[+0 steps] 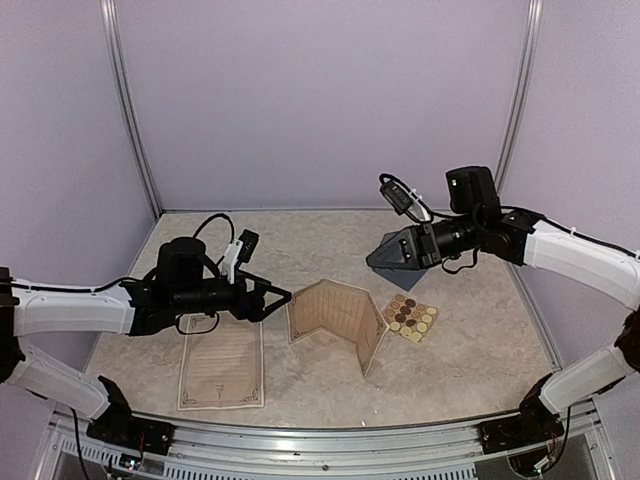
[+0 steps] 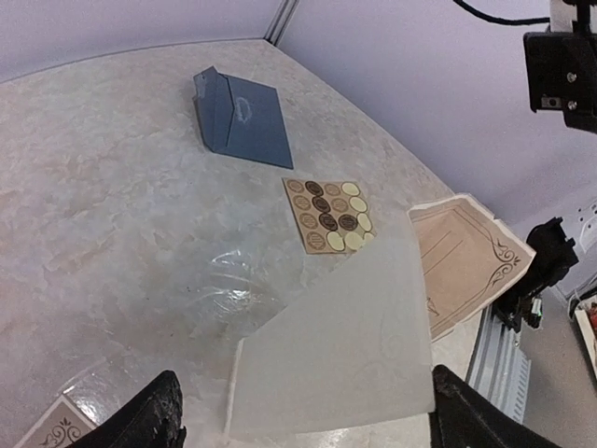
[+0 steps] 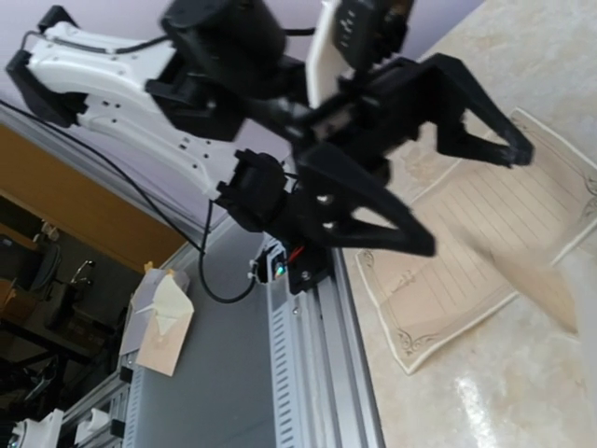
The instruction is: Place the letter into the envelope and seal it
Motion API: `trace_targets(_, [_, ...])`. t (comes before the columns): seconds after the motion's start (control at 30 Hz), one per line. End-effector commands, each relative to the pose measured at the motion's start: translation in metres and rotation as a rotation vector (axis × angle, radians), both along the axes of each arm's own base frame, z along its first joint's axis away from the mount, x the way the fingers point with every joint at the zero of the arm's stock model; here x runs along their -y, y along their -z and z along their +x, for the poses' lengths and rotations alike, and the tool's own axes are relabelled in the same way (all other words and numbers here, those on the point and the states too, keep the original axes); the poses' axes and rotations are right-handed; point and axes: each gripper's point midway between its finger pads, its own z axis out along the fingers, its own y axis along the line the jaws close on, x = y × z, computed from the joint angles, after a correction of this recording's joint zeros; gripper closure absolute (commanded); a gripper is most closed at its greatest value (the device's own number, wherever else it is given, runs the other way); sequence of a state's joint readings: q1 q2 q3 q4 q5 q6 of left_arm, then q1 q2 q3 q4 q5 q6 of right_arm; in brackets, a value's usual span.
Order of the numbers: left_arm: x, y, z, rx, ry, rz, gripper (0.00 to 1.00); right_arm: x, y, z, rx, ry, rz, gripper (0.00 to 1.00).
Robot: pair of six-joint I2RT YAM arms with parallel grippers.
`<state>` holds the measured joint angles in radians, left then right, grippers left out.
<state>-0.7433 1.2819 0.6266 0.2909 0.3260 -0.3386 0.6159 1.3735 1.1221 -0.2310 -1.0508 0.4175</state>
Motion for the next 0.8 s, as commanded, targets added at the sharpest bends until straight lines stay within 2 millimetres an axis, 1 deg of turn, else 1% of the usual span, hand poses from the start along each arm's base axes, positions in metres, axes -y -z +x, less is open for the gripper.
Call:
trace_targets(0.0, [0.006, -0.015, -0.004, 0.074, 0.035, -0.067, 0.31, 0.001, -0.012, -0.011, 0.022, -0.023, 0.034, 1.00])
trace_targets(0.03, [0.006, -0.016, -0.007, 0.073, 0.042, -0.078, 0.41, 0.001, -0.008, -0.008, 0.023, -0.004, 0.021, 1.00])
trace_targets(0.1, [0.007, -0.010, -0.010, 0.051, 0.056, -0.083, 0.55, 0.001, 0.007, 0.001, 0.010, 0.047, -0.028, 1.00])
trace_targets(0.13, [0.008, -0.007, -0.010, 0.038, 0.060, -0.084, 0.56, 0.001, 0.018, 0.009, -0.001, 0.087, -0.062, 1.00])
trace_targets(0.17, [0.010, -0.002, -0.011, 0.022, 0.062, -0.078, 0.56, 0.002, 0.030, 0.017, -0.012, 0.133, -0.101, 1.00])
trace_targets(0.2, [0.012, 0.005, -0.011, 0.004, 0.067, -0.070, 0.54, 0.004, 0.045, 0.026, -0.024, 0.186, -0.152, 1.00])
trace_targets(0.23, [0.015, 0.009, -0.013, -0.003, 0.073, -0.067, 0.50, 0.010, 0.066, 0.039, -0.034, 0.268, -0.233, 0.95])
trace_targets(0.27, [0.018, 0.013, -0.013, -0.010, 0.077, -0.060, 0.44, 0.013, 0.079, 0.043, -0.047, 0.297, -0.279, 0.83])
trace_targets(0.3, [0.021, 0.014, -0.014, -0.010, 0.082, -0.059, 0.41, 0.017, 0.089, 0.047, -0.041, 0.331, -0.317, 0.71])
trace_targets(0.33, [0.024, 0.019, -0.013, -0.018, 0.086, -0.050, 0.38, 0.020, 0.099, 0.050, -0.030, 0.368, -0.354, 0.58])
trace_targets(0.37, [0.027, 0.022, -0.013, -0.021, 0.086, -0.042, 0.34, 0.022, 0.105, 0.050, -0.023, 0.387, -0.381, 0.49])
trace_targets(0.43, [0.030, 0.026, -0.010, -0.022, 0.084, -0.032, 0.33, 0.025, 0.114, 0.047, -0.019, 0.399, -0.421, 0.38])
trace_targets(0.53, [0.032, 0.025, -0.006, -0.010, 0.069, -0.031, 0.33, 0.023, 0.120, 0.042, -0.007, 0.406, -0.464, 0.28])
trace_targets(0.6, [0.032, 0.026, -0.005, -0.005, 0.060, -0.026, 0.33, 0.021, 0.122, 0.039, 0.005, 0.410, -0.487, 0.24])
trace_targets(0.77, [0.029, 0.030, -0.004, 0.001, 0.036, -0.003, 0.34, 0.013, 0.118, 0.036, 0.025, 0.415, -0.498, 0.20])
